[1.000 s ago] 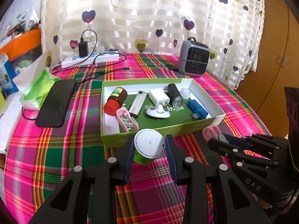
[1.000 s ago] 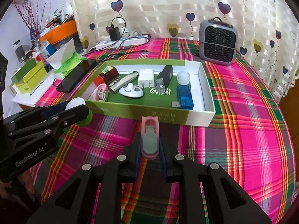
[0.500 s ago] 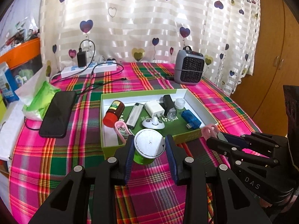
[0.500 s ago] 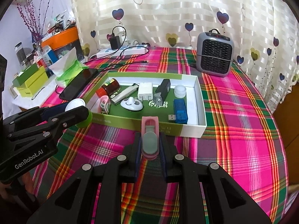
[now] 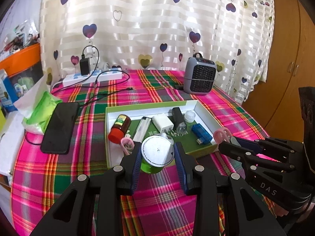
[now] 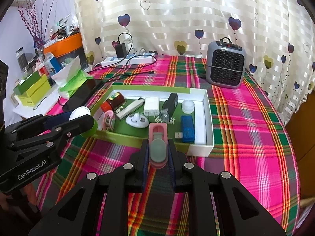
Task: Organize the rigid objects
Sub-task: 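Carry the pink clip and green round object over the green box, then lower both objects into the box and open the right gripper to release the pink clip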
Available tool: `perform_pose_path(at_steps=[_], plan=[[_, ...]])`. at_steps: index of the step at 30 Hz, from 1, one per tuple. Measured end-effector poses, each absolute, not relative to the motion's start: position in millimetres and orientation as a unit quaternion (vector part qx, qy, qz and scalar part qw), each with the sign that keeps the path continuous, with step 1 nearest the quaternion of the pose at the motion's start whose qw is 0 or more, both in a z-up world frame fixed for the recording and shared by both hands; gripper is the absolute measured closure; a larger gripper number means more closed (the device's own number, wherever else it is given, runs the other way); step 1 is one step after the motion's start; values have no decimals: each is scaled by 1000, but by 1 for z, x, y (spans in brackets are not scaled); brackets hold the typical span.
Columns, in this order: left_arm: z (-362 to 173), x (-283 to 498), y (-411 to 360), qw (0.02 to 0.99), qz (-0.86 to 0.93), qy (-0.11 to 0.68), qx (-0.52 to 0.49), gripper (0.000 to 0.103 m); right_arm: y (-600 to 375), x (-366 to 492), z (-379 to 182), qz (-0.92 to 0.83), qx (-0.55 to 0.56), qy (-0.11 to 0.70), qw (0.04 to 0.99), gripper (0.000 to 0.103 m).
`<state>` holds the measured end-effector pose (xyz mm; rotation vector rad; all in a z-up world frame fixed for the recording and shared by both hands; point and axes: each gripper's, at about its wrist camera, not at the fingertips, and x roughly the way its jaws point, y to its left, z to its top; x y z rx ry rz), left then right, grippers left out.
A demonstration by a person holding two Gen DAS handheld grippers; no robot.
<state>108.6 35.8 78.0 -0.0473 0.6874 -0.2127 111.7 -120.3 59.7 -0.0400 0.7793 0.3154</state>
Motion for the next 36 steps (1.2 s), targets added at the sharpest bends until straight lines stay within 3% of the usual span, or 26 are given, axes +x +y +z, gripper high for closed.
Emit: perform_pose_path(at_steps=[36], plan=[[33,190,37,917,-98,384,-38,71,-131,209,23,143,-10,430,891,85]])
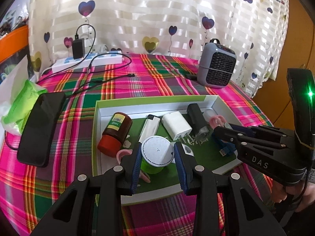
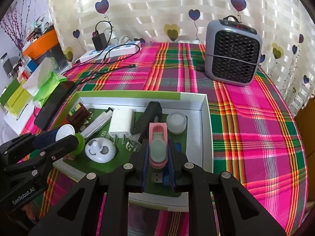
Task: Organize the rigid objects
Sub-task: 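Lower both objects into the box and open the right gripper to release the pink clip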
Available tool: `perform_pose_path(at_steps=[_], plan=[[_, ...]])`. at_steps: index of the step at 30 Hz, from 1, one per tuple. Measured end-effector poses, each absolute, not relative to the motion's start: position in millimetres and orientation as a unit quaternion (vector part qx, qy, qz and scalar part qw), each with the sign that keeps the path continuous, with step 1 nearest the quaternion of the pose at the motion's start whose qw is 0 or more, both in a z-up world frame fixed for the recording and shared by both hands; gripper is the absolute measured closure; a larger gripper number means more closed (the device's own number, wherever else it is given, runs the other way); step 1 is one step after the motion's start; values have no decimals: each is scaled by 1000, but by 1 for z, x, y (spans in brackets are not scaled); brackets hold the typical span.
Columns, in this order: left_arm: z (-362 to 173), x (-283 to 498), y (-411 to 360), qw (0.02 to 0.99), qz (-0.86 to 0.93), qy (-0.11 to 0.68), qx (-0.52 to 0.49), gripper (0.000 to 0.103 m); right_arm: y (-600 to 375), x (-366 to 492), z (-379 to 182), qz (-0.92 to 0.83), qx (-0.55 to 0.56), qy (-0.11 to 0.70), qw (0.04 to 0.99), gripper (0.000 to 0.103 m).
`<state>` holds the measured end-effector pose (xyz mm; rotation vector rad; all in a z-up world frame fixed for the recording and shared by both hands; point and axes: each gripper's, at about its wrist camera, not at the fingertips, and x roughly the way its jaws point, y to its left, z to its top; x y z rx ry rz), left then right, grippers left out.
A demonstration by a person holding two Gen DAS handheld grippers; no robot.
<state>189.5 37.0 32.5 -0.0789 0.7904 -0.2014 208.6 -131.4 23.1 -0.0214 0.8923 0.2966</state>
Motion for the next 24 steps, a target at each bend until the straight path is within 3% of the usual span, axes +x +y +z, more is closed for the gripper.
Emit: perform_pose_path(at_steps=[24], plan=[[23,198,36,913,-97,395,-39,71,-129,220,18,144,-9,425,893,84]])
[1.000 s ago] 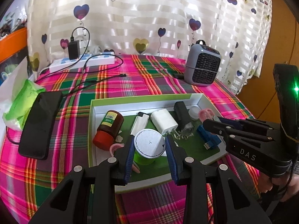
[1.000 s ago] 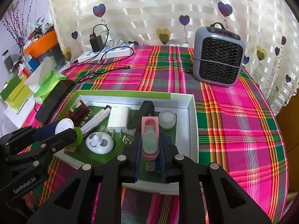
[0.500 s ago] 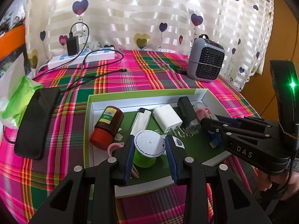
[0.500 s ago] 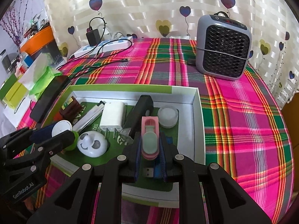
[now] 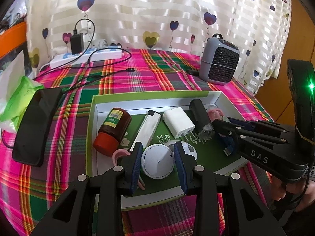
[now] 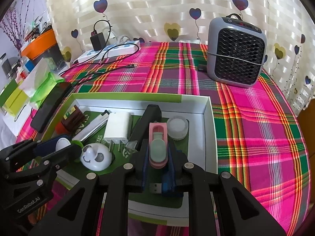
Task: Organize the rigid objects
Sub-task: 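Lower both objects into the box and open the right gripper to release the pink clip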
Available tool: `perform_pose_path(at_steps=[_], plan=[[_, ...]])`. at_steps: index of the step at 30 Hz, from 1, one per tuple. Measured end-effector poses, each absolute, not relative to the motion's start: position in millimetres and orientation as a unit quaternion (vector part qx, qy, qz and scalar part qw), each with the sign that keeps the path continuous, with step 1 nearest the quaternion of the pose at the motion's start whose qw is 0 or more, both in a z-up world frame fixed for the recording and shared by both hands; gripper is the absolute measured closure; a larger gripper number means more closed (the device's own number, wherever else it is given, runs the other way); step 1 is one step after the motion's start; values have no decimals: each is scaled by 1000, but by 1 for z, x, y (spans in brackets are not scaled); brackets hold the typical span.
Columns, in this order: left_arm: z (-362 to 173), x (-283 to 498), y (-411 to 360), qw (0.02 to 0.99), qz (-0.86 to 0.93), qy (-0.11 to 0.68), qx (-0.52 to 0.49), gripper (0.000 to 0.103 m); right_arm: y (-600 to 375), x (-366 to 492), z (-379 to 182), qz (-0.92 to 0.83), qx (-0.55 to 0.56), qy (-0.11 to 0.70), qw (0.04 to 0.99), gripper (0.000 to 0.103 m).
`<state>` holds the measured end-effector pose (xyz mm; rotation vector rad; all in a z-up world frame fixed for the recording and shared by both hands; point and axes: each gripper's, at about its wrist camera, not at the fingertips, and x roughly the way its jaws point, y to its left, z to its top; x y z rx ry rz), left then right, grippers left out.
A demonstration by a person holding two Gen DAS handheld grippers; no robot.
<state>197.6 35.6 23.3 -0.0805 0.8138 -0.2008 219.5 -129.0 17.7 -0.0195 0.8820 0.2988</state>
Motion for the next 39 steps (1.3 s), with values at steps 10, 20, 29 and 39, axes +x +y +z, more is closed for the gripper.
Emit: perform_pose_path(at_steps=[10,20,29,39], plan=[[23,198,36,913,-99,395,-38,71,-130,221,18,148,1,425,893,84],[23,197,33,913,-100,394,-37,71,-131,220,18,152,6,425,893,78],[24,198,33,913,-100,394,-37,71,-130,220,18,149,8,423,894,76],[33,188,31,918,-101,382,-38,69,-129,209,24,154,12,408,900,60]])
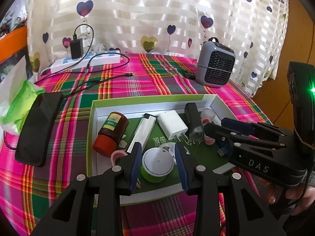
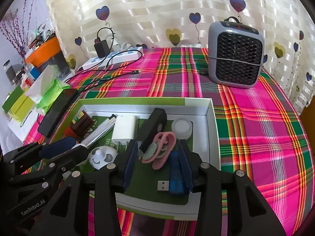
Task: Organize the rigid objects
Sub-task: 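Lower both objects into the box and open the right gripper to release the pink clip, then open the left gripper to release the round object while the right withdraws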
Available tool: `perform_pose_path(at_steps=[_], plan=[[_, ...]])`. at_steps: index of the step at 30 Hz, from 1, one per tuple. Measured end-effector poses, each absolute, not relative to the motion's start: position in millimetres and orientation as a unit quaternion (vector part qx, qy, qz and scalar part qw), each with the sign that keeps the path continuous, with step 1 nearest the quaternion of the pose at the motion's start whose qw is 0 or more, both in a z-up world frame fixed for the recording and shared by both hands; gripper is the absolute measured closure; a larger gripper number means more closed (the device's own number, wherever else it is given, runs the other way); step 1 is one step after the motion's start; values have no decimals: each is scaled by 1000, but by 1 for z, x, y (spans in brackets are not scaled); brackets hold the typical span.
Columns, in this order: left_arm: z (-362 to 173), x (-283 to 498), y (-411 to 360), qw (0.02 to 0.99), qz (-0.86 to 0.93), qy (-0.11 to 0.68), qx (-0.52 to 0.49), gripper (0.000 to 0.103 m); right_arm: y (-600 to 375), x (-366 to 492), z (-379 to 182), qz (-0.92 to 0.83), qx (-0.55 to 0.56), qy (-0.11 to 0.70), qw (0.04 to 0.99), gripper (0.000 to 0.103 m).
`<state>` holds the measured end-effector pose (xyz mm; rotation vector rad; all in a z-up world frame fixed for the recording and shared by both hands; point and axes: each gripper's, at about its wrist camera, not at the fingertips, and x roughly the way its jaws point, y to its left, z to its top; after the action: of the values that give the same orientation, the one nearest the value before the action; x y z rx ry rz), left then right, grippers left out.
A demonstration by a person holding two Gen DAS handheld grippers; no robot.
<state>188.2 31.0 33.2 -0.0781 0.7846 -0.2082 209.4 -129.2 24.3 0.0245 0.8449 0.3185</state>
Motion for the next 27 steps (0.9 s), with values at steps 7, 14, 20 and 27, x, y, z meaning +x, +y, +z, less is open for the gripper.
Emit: perform_pose_path(at_steps=[7,14,20,27], plan=[[41,177,31,920,-100,377,-37,69,-127,199,30,154,12,399,904,60],[50,157,33,925,-98,365,-46,69,-130,180,39,161,26,384,909,60],[51,134,30,926,-98,362,-44,69,-129,158,45,169,33,374,911,60],[48,115,32,925,-88,366,-45,69,-129,139,48,171,36,368,913,60]])
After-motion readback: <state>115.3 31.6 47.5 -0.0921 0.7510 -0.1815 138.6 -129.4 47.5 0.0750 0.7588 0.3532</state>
